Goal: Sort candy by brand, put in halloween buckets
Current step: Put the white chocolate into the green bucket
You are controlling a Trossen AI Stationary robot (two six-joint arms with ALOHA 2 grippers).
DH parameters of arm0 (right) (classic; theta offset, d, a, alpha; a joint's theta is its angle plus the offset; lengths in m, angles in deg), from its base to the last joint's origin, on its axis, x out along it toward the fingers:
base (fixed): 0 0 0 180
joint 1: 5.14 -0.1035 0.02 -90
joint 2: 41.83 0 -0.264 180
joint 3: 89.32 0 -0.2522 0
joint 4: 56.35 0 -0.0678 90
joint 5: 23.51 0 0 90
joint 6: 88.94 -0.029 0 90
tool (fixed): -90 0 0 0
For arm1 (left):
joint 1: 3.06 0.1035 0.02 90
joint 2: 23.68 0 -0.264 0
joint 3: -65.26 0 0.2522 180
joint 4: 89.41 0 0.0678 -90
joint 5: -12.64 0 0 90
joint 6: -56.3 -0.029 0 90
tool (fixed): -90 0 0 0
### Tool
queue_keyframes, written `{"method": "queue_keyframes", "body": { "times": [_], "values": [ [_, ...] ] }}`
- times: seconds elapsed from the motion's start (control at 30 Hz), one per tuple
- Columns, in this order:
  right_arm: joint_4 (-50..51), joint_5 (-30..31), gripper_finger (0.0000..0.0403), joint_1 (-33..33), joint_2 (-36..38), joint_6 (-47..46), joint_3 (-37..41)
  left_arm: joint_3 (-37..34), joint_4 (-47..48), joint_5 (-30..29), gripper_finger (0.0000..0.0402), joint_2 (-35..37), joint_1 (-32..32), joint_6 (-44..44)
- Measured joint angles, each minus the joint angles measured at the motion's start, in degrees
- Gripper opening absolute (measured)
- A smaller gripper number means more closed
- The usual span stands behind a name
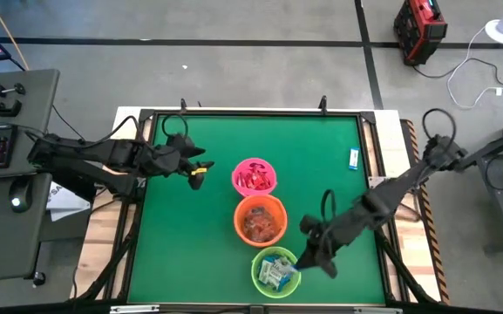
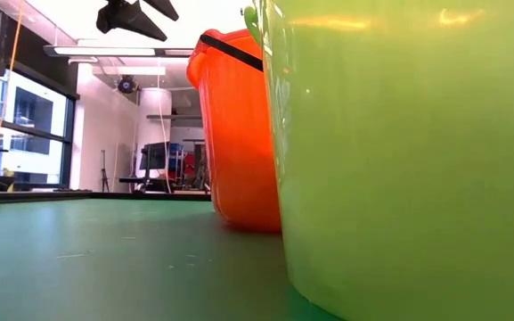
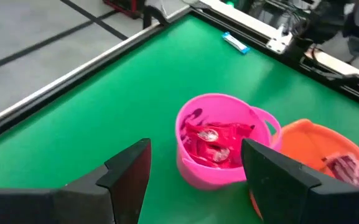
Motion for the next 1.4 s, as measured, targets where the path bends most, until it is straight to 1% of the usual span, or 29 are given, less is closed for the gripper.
{"method": "queue_keyframes", "body": {
  "times": [0.13, 0.23, 0.33, 0.4, 0.5, 0.57, 0.7, 0.77, 0.8, 0.87, 0.97, 1.03, 1.1, 1.13, 1.2, 1.27, 1.3, 1.33, 1.4],
  "values": [
    [-3.45, -0.89, 0.0000, -0.99, -5.76, -2.48, 0.00, 0.00, -0.04, -1.62, 0.0239, 0.01, 0.01, 0.60],
    [-2.39, -4.49, 0.0000, -0.90, -9.09, -3.54, 0.00, 0.00, -0.07, -2.31, 0.0239, 0.00, 0.01, 1.14],
    [-0.67, -4.42, 0.0002, -0.84, -10.51, -5.17, 0.00, 0.00, -0.07, -2.58, 0.0239, 0.01, 0.01, 1.14],
    [-0.60, -3.78, 0.0010, -0.84, -11.01, -6.16, 0.00, 0.00, -0.04, -2.60, 0.0239, 0.01, 0.01, 1.14],
    [-0.83, -3.61, 0.0042, -0.83, -11.24, -6.68, 0.00, 0.00, -0.05, -2.60, 0.0239, 0.00, 0.01, 1.14],
    [-1.02, -3.56, 0.0075, -0.82, -11.24, -6.63, 0.00, 0.00, -0.04, -2.60, 0.0239, 0.01, 0.01, 1.11],
    [-1.13, -1.01, 0.0147, -0.58, -11.24, -5.85, 0.00, 0.00, -0.04, -2.62, 0.0239, 0.01, 0.03, 1.08],
    [-1.13, -0.85, 0.0176, -0.05, -11.23, -4.73, 0.00, 0.00, -0.02, -2.64, 0.0239, 0.01, 0.03, 1.05],
    [-1.20, -1.13, 0.0187, 0.33, -11.24, -4.41, 0.00, 0.00, -0.02, -2.64, 0.0239, 0.01, 0.03, 1.05],
    [-1.63, -3.83, 0.0199, 1.14, -11.24, -3.52, -0.34, 0.00, 0.00, -2.66, 0.0239, -0.01, 0.03, 1.03],
    [0.19, -7.40, 0.0199, 1.99, -11.27, 0.32, -3.53, 0.00, 0.02, -2.66, 0.0239, 0.01, 0.05, 0.91],
    [6.71, -7.52, 0.0196, 2.57, -11.24, 4.11, -7.47, 0.00, 0.02, -2.69, 0.0239, 0.01, 0.05, 0.29],
    [17.27, -5.32, 0.0192, 3.52, -11.24, 8.08, -12.28, 0.00, 0.04, -2.72, 0.0239, 0.01, 0.05, -0.35],
    [23.48, -2.45, 0.0190, 4.13, -11.24, 9.51, -14.76, 0.00, 0.04, -2.73, 0.0239, 0.01, 0.05, -0.48],
    [35.78, 5.15, 0.0189, 5.46, -11.22, 10.92, -19.33, 0.00, 0.09, -2.73, 0.0239, -0.01, 0.05, -0.55],
    [48.36, 12.61, 0.0188, 7.00, -11.21, 10.30, -22.95, 0.00, 0.38, -2.73, 0.0239, 0.01, 0.05, -0.57],
    [54.07, 14.98, 0.0188, 8.19, -11.15, 9.14, -24.12, 0.00, 0.67, -2.73, 0.0239, 0.01, 0.05, -0.58],
    [59.92, 16.17, 0.0188, 9.55, -11.09, 7.63, -24.71, 0.00, 0.94, -2.72, 0.0239, 0.01, 0.05, -0.64],
    [70.82, 15.88, 0.0188, 12.73, -11.09, 5.16, -24.41, 0.00, 1.38, -2.71, 0.0239, 0.00, 0.05, -1.07]
  ]
}}
